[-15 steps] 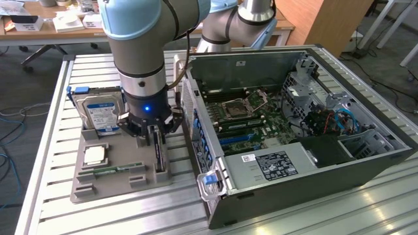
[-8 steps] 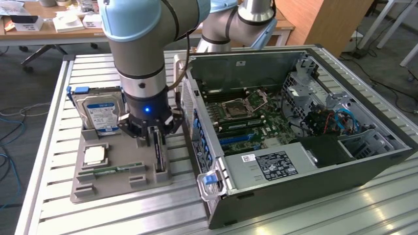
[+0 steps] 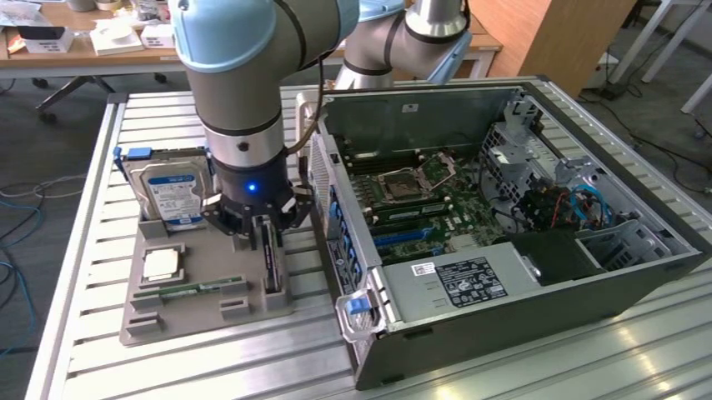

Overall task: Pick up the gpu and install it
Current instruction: 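Pick up the gpu and move the gpu toward the slot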

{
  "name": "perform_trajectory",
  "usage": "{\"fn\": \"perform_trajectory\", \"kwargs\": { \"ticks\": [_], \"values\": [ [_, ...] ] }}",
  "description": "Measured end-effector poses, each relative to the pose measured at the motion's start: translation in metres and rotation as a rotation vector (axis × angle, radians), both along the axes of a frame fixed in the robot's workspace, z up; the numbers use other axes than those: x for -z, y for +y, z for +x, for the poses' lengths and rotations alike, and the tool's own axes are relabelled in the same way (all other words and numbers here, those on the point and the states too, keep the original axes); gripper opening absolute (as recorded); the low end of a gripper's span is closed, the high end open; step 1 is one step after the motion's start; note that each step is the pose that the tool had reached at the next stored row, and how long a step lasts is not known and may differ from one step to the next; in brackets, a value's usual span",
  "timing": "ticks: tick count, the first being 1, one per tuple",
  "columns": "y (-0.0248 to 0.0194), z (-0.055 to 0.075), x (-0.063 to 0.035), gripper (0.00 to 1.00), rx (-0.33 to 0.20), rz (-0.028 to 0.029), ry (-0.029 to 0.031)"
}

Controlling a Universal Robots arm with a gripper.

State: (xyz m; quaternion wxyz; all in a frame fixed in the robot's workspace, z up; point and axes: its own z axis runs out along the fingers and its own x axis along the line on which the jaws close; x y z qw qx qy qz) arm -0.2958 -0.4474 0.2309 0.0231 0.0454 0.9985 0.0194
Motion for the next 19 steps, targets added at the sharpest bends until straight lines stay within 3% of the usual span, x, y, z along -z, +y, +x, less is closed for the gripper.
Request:
{"fn": "perform_trajectory", "kwargs": {
  "ticks": [19],
  "values": [
    [-0.001,0.0006,0.0014,0.41,0.0,-0.0008,0.0009]
  ]
}}
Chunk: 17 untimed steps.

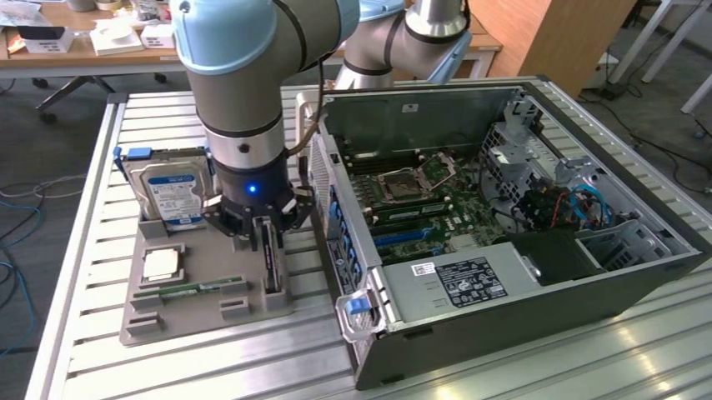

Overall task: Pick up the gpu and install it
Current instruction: 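Pick up the gpu and move the gpu toward the slot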

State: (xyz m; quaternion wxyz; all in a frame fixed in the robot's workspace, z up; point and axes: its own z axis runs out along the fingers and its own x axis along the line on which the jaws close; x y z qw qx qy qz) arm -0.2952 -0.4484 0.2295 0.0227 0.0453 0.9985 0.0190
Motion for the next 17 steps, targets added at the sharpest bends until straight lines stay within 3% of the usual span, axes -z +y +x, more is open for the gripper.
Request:
{"fn": "perform_trajectory", "kwargs": {
  "ticks": [12,17],
  "values": [
    [-0.0024,0.0019,0.0,0.41,0.002,-0.0007,0.0113],
    [-0.0025,0.002,0.0,0.41,0.002,-0.0008,0.0116]
  ]
}}
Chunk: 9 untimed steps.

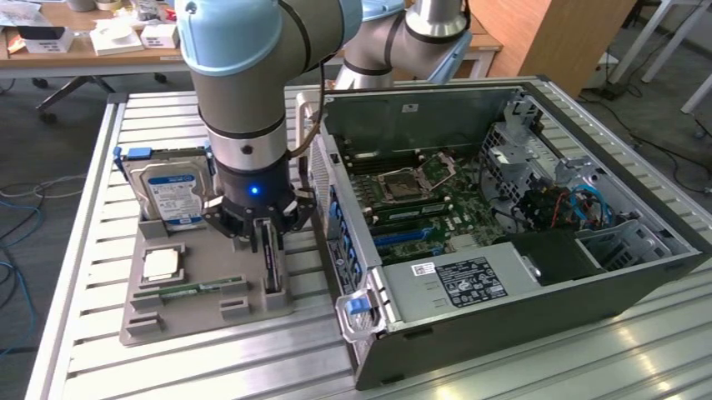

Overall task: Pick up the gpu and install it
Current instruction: 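Pick up the gpu and move the gpu toward the slot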

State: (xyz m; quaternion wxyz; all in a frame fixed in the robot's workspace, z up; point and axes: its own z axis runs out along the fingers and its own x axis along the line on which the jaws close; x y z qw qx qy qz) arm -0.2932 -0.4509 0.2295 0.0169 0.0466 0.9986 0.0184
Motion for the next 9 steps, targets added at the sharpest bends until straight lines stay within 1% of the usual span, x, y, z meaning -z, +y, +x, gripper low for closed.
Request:
{"fn": "perform_trajectory", "kwargs": {
  "ticks": [9],
  "values": [
    [0.0,0.0,0.0,0.4,0.0,0.0,0.0]
  ]
}}
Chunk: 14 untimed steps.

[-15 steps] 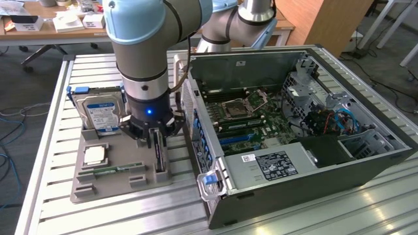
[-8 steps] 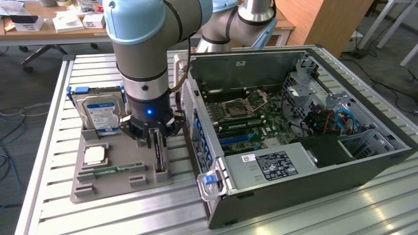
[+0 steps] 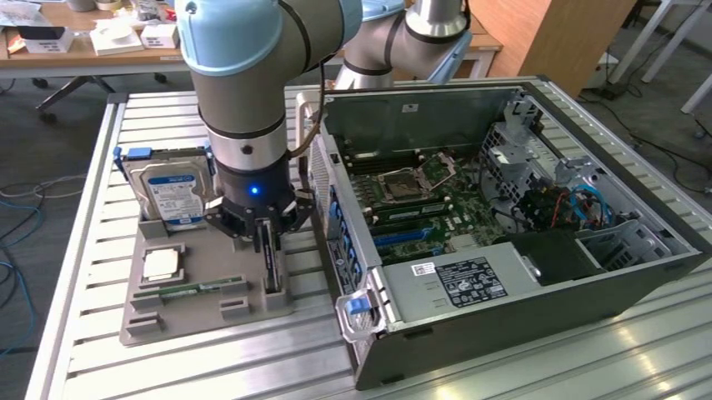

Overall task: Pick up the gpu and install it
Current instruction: 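Pick up the gpu and move the gpu toward the slot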

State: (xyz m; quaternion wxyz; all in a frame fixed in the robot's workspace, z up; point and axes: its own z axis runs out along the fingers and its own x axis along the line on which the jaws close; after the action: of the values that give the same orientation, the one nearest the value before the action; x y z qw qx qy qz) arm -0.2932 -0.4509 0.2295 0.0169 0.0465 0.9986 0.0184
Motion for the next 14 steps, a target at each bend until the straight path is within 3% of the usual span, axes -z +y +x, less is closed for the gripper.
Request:
{"fn": "perform_trajectory", "kwargs": {
  "ticks": [1,14],
  "values": [
    [0.0,0.0,0.0,0.33,0.0,0.0,0.0],
    [-0.0001,0.0014,0.0,0.33,0.001,-0.0003,0.0002]
  ]
}}
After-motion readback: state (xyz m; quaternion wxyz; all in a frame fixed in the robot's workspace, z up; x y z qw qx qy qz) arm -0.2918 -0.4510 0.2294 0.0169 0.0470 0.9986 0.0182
